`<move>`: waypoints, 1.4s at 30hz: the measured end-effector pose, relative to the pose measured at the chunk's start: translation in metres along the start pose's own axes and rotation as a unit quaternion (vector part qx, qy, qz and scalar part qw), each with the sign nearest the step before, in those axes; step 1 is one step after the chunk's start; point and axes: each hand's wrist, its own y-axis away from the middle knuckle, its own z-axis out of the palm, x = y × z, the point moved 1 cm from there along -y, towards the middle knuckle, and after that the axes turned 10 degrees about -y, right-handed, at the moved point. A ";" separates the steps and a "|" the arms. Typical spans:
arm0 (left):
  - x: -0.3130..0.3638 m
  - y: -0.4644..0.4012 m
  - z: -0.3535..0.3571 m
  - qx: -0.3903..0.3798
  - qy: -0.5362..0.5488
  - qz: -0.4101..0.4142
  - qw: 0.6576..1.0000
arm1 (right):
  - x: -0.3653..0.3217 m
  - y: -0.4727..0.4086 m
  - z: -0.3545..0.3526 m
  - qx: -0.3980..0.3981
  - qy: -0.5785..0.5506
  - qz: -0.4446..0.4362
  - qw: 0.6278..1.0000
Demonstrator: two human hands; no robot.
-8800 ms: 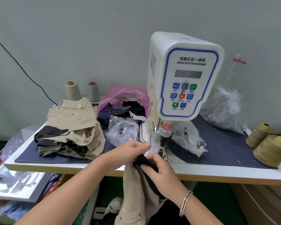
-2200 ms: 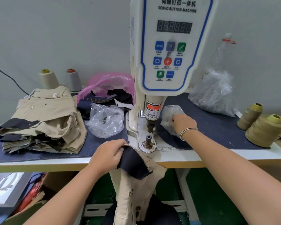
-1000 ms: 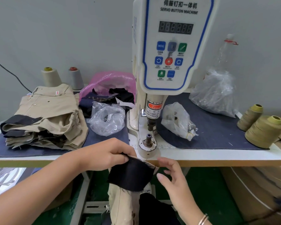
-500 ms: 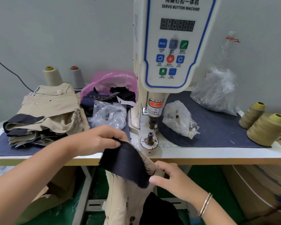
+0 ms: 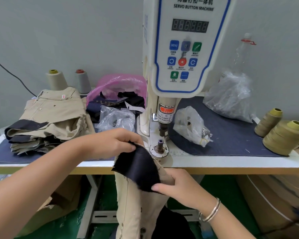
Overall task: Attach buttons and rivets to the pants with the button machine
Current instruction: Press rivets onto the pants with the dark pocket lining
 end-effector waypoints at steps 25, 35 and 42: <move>-0.058 -0.004 0.028 0.066 0.126 -0.073 0.987 | 0.000 -0.017 -0.075 0.052 0.120 -0.012 0.991; -0.083 -0.021 0.044 0.167 0.211 -0.098 0.958 | 0.017 -0.061 -0.063 0.109 -0.018 -0.030 0.993; -0.095 -0.025 0.045 0.173 0.240 -0.114 0.948 | 0.040 -0.072 -0.055 0.132 -0.121 -0.019 0.984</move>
